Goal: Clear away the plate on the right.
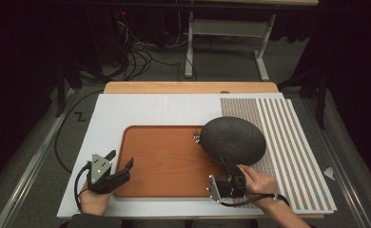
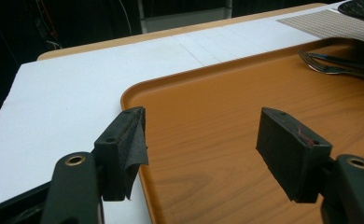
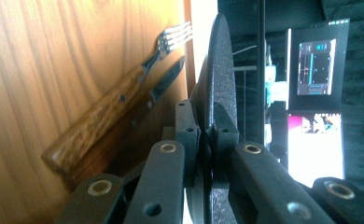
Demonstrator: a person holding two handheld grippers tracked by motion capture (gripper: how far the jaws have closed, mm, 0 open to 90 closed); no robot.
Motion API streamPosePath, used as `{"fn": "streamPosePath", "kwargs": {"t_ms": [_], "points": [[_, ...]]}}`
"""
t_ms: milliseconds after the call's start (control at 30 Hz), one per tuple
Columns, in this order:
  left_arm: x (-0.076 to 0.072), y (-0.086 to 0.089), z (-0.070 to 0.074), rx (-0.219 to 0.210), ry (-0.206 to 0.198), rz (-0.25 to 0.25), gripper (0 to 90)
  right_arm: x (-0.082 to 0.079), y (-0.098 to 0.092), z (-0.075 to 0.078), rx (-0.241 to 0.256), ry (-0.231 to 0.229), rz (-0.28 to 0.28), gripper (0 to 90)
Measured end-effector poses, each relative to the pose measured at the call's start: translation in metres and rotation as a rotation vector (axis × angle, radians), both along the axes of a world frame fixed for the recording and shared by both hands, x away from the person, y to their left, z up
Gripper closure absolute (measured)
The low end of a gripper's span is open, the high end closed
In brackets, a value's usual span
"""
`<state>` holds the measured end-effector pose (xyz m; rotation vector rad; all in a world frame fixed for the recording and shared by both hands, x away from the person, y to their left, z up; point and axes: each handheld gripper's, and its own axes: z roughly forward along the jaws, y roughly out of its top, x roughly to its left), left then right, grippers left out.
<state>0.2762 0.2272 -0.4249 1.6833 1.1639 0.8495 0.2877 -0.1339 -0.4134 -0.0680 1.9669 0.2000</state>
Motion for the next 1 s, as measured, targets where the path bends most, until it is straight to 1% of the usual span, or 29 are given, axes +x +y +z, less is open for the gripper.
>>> {"fn": "streamPosePath", "kwargs": {"t_ms": [100,133,200,333,467,500,567,667,767,800,867,1000], "points": [[0.0,0.001,0.0,0.001,-0.002,0.003,32.9,0.001,0.006,0.0,-0.006,0.002,0.021,87.4],[0.0,0.001,0.0,0.001,-0.003,0.003,32.9,0.001,0.008,-0.001,-0.003,0.01,0.021,87.4],[0.0,0.002,0.0,0.001,-0.003,0.006,32.9,0.0,0.013,-0.002,-0.013,0.007,0.036,87.4],[0.0,0.004,0.0,-0.002,-0.004,0.012,32.9,-0.001,0.022,-0.003,-0.012,0.011,0.064,87.5],[0.0,0.006,0.001,0.0,-0.008,0.021,32.7,-0.003,0.031,-0.004,-0.009,0.013,0.084,87.4],[0.0,0.006,0.001,-0.002,-0.007,0.025,32.7,-0.004,0.033,-0.005,0.002,0.015,0.082,87.5],[0.001,0.008,0.0,-0.005,-0.005,0.029,32.7,-0.004,0.037,-0.005,-0.004,0.012,0.096,87.4],[0.001,0.009,0.0,-0.005,-0.003,0.034,32.7,-0.006,0.043,-0.006,0.004,0.017,0.109,87.5],[0.001,0.01,0.0,-0.005,-0.003,0.036,32.6,-0.007,0.049,-0.008,-0.008,0.014,0.134,87.5],[0.001,0.01,0.0,-0.005,-0.002,0.036,32.6,-0.007,0.051,-0.009,-0.003,0.019,0.132,87.5],[0.002,0.01,0.0,-0.004,-0.001,0.037,32.6,-0.007,0.054,-0.01,-0.01,0.017,0.146,87.5],[0.002,0.011,0.0,-0.004,-0.003,0.038,32.7,-0.007,0.058,-0.01,-0.009,0.02,0.153,87.4]]}}
